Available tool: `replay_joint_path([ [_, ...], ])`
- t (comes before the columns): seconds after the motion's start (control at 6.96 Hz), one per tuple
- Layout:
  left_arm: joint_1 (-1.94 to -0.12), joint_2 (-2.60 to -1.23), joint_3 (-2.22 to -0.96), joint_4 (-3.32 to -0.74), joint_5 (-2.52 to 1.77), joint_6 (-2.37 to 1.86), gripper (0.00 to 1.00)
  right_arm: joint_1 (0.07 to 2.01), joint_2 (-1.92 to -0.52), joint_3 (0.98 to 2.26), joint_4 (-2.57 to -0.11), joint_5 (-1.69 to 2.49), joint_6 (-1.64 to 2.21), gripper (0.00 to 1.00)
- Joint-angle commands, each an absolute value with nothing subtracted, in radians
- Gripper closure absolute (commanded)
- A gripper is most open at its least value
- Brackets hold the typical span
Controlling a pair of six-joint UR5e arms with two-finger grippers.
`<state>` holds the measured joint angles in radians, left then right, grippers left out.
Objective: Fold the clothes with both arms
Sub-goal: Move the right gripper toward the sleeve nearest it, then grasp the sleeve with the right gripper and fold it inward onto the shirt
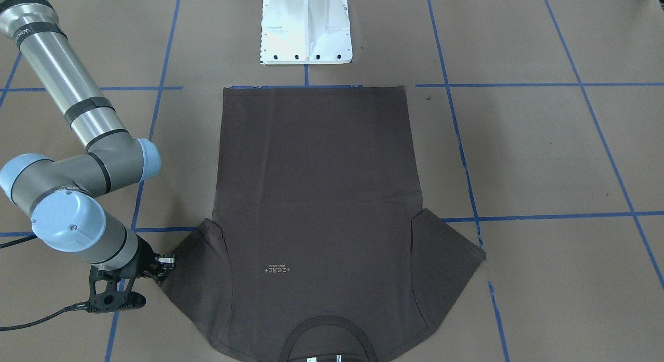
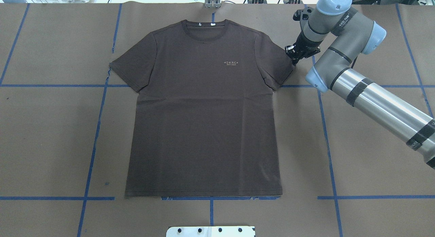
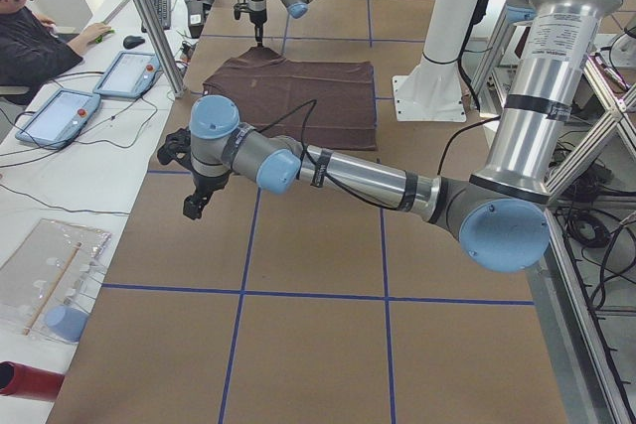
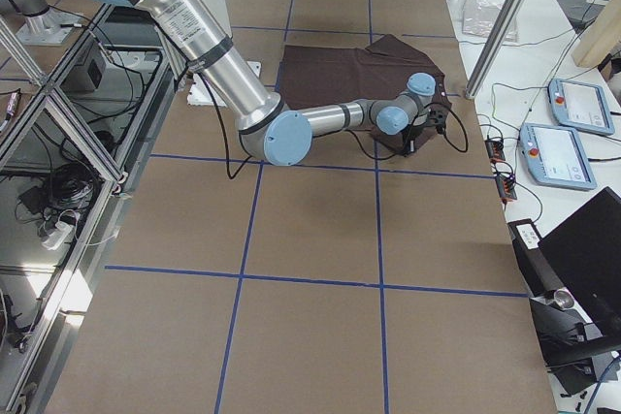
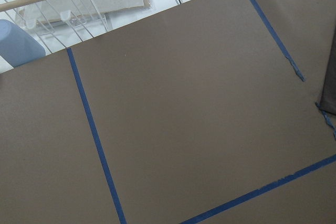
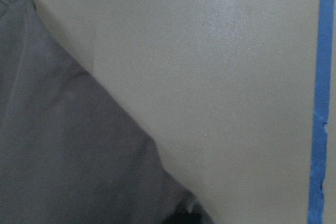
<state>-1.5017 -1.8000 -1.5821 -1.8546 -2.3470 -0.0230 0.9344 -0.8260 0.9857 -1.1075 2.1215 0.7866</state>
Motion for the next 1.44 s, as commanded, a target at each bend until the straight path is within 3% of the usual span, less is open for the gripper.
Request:
replay_joint_path([
  [0.0, -1.502, -1.799, -1.582, -1.855, -2.347, -0.023, 0.0, 0.936, -0.77, 0.986, -1.108, 2.123, 0.825, 1.0],
  [0.57, -1.502, -1.804, -1.543, -1.88, -2.347, -0.021, 0.0, 0.846, -0.62, 0.985, -1.108, 2.103, 0.965, 1.0],
  [1.15, -1.502, -1.805, -1.509, -1.916, -2.349, -0.023, 0.0, 0.796, -0.589, 0.983, -1.1, 2.036, 0.983, 1.0],
  [1.29, -1.502, -1.807, -1.508, -1.917, -2.347, -0.023, 0.0, 0.796, -0.589, 0.983, -1.1, 2.036, 0.982, 0.55],
])
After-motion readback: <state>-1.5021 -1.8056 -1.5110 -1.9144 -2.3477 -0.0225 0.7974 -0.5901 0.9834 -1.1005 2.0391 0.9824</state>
